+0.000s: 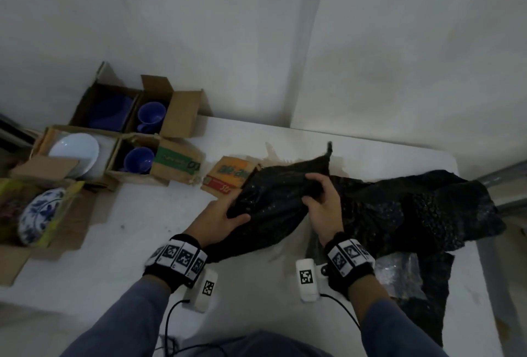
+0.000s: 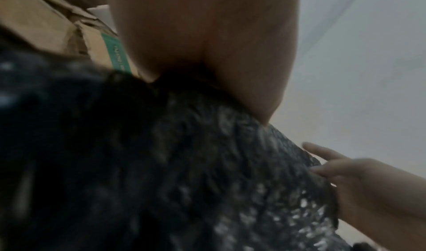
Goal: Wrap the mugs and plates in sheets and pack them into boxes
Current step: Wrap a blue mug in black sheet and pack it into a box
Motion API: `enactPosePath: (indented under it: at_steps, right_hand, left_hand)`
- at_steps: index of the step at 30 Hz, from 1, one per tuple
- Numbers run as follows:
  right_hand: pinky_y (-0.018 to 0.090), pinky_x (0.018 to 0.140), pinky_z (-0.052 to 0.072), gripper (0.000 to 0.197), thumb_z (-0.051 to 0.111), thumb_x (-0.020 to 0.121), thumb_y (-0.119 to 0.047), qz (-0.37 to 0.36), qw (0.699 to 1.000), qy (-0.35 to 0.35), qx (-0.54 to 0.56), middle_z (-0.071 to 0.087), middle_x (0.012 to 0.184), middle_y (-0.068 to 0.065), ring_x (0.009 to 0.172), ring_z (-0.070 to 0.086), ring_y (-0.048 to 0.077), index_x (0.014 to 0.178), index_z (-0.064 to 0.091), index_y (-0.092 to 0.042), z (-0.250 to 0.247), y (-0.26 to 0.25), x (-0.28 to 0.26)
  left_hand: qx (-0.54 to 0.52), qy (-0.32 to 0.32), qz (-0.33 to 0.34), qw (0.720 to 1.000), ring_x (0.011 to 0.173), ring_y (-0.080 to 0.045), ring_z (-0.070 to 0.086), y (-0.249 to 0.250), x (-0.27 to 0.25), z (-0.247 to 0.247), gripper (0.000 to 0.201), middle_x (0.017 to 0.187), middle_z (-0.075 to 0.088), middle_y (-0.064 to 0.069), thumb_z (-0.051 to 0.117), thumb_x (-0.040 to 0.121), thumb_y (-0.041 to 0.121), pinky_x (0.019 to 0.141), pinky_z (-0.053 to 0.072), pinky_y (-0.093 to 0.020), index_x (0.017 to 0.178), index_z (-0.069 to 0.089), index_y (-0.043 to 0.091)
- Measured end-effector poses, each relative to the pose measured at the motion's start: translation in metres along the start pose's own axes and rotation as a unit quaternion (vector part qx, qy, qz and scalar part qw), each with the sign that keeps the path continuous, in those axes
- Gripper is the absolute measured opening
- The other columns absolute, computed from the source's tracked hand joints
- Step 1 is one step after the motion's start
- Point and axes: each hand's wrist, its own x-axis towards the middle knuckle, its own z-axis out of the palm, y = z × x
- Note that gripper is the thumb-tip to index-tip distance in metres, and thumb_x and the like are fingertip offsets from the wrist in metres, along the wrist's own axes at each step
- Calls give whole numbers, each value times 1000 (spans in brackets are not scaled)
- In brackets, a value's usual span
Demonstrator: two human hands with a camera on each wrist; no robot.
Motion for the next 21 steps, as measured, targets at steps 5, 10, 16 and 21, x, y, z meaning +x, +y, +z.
enactPosePath:
  at_steps: [5,10,16,21]
  right_hand:
    - [39,90,55,51,62,80,8,67,992,-50,-95,60,119,-3,107,60,16,110,62,-34,-1,24,12]
    - [37,89,52,37,80,77,-29,122,990,52,-40,56,114,-4,109,56,21,107,58,-27,8,19,20]
    - [53,114,17,58,70,74,-53,71,896,61,-434,18,151,9,140,21,32,122,44,-34,17,-1,21]
    - [36,94,44,42,74,79,-32,-31,952,36,-301,43,125,-2,116,51,22,114,53,-26,11,8,24]
  left_hand:
    - [134,-52,-43,989,111,-14,57,-18,2,9,49,126,59,8,59,89,54,91,51,-36,132,52,33]
    - [206,-53,-13,977,107,-14,61,-19,7,-5,41,124,64,8,63,91,38,83,52,-34,131,53,35]
    - [245,7,-8,969,103,-21,64,-14,21,-41,42,115,68,4,64,86,18,79,53,-34,120,57,40]
    - [140,110,-8,984,91,-12,63,-17,14,-51,26,98,68,11,68,85,26,74,53,-32,107,59,38]
